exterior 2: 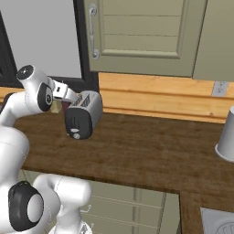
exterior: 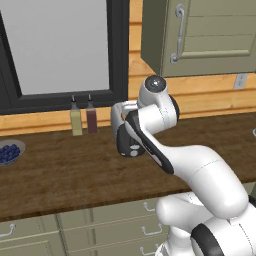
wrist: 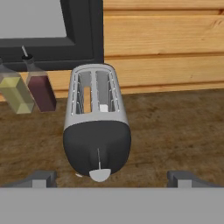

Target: Start the toaster. Once the lever pops up, take the bread to the plate on the dining counter.

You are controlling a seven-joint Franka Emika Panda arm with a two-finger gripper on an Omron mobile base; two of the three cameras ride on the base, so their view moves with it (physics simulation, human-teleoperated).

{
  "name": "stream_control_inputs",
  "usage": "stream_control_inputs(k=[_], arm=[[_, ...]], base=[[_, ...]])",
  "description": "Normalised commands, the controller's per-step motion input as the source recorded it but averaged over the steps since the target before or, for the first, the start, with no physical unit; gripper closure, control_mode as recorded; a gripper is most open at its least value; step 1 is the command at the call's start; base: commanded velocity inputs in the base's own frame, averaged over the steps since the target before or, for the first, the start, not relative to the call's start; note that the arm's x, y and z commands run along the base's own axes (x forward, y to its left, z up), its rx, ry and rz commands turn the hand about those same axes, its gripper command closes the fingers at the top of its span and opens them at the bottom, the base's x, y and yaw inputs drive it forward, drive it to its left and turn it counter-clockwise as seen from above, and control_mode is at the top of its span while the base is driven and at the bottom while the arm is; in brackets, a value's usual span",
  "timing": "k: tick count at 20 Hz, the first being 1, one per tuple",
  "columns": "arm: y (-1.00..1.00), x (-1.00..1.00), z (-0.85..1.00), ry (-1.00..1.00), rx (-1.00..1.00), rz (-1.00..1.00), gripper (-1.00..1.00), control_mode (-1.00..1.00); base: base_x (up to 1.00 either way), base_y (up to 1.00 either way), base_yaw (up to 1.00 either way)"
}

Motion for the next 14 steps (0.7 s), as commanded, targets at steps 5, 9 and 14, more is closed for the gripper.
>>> stream_control_inputs(k=[5, 9, 14], arm=[[0.00, 0.00, 0.00, 0.00, 0.00, 0.00, -1.00, -1.00], [0.00, 0.00, 0.00, 0.00, 0.00, 0.00, -1.00, -1.00], [0.00, 0.00, 0.00, 0.00, 0.00, 0.00, -1.00, -1.00]], base=[[0.00, 0.00, 0.00], [0.00, 0.00, 0.00], [0.00, 0.00, 0.00]])
